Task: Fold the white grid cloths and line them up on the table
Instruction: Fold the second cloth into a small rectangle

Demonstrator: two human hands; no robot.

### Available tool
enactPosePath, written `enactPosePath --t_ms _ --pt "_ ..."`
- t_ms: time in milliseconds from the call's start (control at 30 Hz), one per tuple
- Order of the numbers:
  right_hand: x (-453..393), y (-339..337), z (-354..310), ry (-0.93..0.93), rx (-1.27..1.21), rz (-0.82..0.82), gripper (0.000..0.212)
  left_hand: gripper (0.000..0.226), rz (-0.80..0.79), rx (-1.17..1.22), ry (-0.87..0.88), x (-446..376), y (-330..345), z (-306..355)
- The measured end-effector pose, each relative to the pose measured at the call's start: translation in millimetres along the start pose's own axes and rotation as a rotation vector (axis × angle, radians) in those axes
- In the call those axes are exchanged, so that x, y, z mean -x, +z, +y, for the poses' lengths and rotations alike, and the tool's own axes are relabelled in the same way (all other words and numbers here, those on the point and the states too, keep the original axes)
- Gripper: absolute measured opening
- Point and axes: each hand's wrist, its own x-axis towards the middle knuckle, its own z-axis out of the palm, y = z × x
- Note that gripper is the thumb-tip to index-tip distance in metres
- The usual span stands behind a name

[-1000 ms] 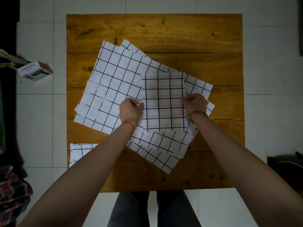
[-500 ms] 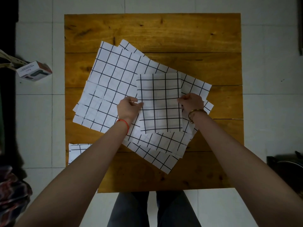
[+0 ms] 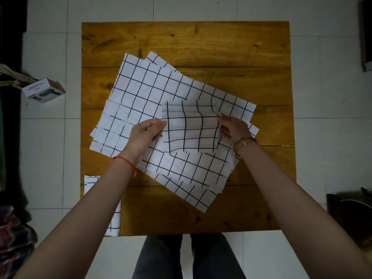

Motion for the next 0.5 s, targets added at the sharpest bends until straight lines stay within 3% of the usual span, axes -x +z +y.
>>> enactPosePath --t_ms 167,333,433,500 --pt "11.0 5.6 -2.6 -0.014 -0.134 -0.038 0.005 0.012 0.056 0.021 0.129 11.7 -0.8 8.8" --pt "21.6 4.4 1.9 -0.227 0.042 -0.004 0.026 0.02 0.16 -0.15 0.341 21.8 1.5 11.0" --pt "27.4 4.2 2.5 -0.333 0.11 0.051 0.02 0.02 0.277 -0.256 0.426 28.4 0.5 10.9" --pt "28.6 3.0 2.5 -0.402 0.152 0.109 0.018 0.021 0.262 -0.246 0.489 34.0 -0.4 13.3"
